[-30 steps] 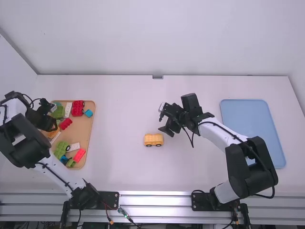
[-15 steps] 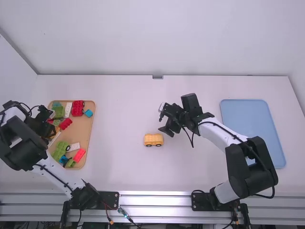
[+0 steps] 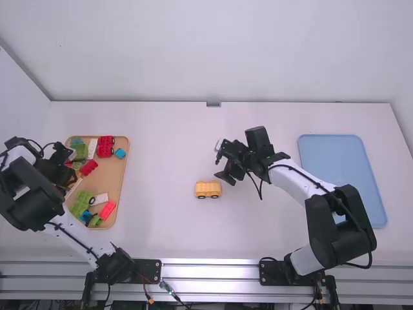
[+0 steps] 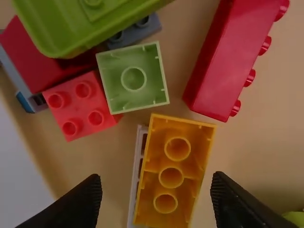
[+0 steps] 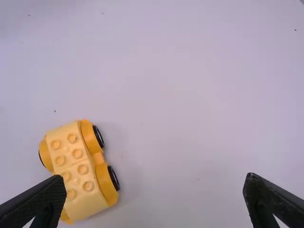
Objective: Assemble lego blocks to make yellow taxi
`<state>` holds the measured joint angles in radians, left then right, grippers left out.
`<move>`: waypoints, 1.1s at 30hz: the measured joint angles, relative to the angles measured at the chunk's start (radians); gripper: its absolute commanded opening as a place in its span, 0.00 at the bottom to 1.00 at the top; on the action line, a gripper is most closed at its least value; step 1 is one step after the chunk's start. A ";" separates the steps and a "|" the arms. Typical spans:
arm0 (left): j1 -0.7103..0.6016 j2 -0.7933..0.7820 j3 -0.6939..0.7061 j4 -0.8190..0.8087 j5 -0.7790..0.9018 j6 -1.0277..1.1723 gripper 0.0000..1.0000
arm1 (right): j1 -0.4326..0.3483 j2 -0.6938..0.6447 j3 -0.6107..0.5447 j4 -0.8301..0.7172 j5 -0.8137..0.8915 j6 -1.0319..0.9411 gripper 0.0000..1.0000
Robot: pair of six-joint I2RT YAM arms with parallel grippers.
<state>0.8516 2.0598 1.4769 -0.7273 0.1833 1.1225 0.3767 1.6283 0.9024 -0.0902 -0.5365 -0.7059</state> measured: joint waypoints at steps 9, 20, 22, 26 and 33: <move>0.000 0.001 -0.039 0.042 0.016 -0.002 0.61 | 0.000 0.000 0.000 0.000 0.000 -0.003 0.99; 0.000 0.001 -0.055 0.056 0.016 -0.004 0.52 | 0.000 0.000 0.000 -0.002 0.000 -0.001 0.99; 0.000 0.001 -0.056 0.056 0.014 -0.004 0.50 | 0.000 0.000 0.000 -0.002 0.000 0.000 0.99; 0.000 0.001 -0.056 0.055 0.008 -0.004 0.46 | 0.000 0.000 0.000 -0.003 0.000 0.002 0.99; 0.000 0.001 -0.056 0.055 -0.012 -0.004 0.42 | 0.000 0.000 0.000 -0.018 0.001 -0.004 0.99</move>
<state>0.8520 2.0609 1.4212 -0.6727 0.1715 1.1183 0.3767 1.6287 0.9020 -0.1085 -0.5358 -0.7097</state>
